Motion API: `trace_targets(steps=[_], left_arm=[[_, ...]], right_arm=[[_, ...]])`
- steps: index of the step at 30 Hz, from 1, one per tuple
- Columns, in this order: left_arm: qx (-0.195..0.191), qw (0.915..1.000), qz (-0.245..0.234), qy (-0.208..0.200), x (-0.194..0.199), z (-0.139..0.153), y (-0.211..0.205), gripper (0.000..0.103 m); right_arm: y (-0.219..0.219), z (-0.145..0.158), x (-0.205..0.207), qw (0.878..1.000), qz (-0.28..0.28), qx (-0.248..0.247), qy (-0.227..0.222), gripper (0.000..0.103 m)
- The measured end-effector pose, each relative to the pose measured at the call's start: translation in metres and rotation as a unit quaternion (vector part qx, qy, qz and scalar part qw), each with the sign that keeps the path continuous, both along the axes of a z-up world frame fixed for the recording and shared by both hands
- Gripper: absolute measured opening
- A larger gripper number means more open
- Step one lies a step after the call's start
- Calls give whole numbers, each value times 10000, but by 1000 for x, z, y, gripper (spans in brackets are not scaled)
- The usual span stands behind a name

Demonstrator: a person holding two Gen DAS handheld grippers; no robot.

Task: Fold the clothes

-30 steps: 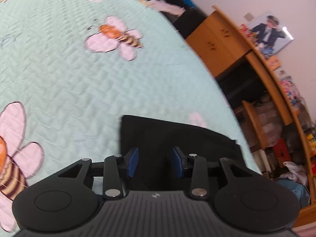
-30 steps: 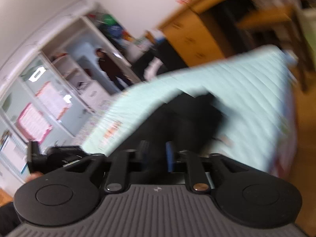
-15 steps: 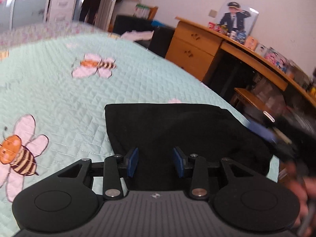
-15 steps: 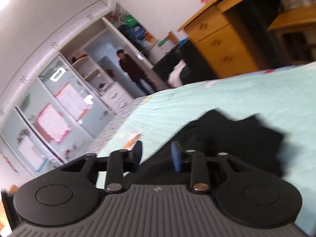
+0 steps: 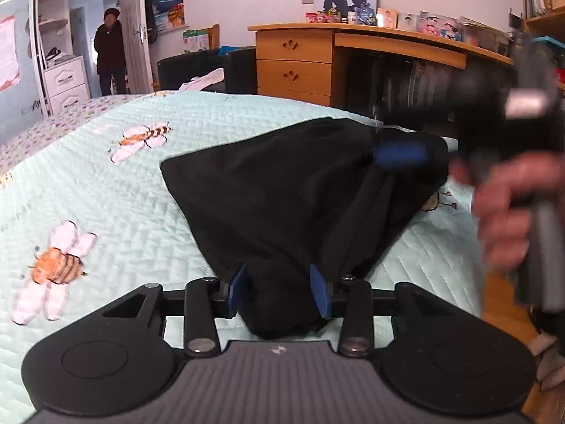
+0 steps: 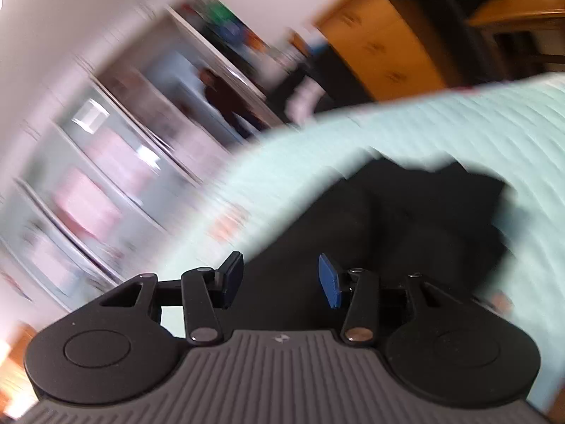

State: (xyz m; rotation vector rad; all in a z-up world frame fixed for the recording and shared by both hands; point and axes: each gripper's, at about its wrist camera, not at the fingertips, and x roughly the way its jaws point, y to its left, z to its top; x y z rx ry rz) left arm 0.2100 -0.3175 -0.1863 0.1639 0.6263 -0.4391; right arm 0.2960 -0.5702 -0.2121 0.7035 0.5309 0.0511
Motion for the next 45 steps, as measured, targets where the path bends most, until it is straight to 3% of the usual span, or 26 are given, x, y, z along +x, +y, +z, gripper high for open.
trace_targets(steps=[1,2,3,4,6,10,13,15,26,39,43,45], left_arm=[[-72,9999,63,113,2,8,4,45],[-142,9996,134,226,4,17,7,48],[-212,9990,204,339,7,26,10,49],[-281,9982,274,451,9,35,14,50],[-203,9975,452,497,15,58,10,57],[136,9969,699,346,16,99,-4,65],[250,9958,856,223,14,119,-7,67],[289,9943,981,286,15,127,-3,68],[225,9928,1109,390,1,141,14,68],[310,9923,1152,329,-12,141,28,68],[375,9907,1282,243,-28,140,48,70],[385,9893,1389,203,-36,139,63,81]], right_arm=[[-1,-1,-3,9988,-208,-289,333,25],[2,4,-8,9974,-284,-486,444,25],[6,15,-17,9964,-301,-655,443,32],[13,31,-26,9946,-317,-866,482,50],[30,63,-38,9895,-346,-1268,595,74],[45,110,-55,9798,-148,-1854,733,78],[58,126,-80,9645,-351,-2440,945,78],[64,133,-81,9611,-364,-2518,1080,78],[86,164,-121,9574,-322,-2711,942,78],[100,175,-131,9535,-361,-2884,795,78],[108,179,-136,9511,-391,-2989,681,78],[117,181,-142,9525,-334,-2987,491,78]])
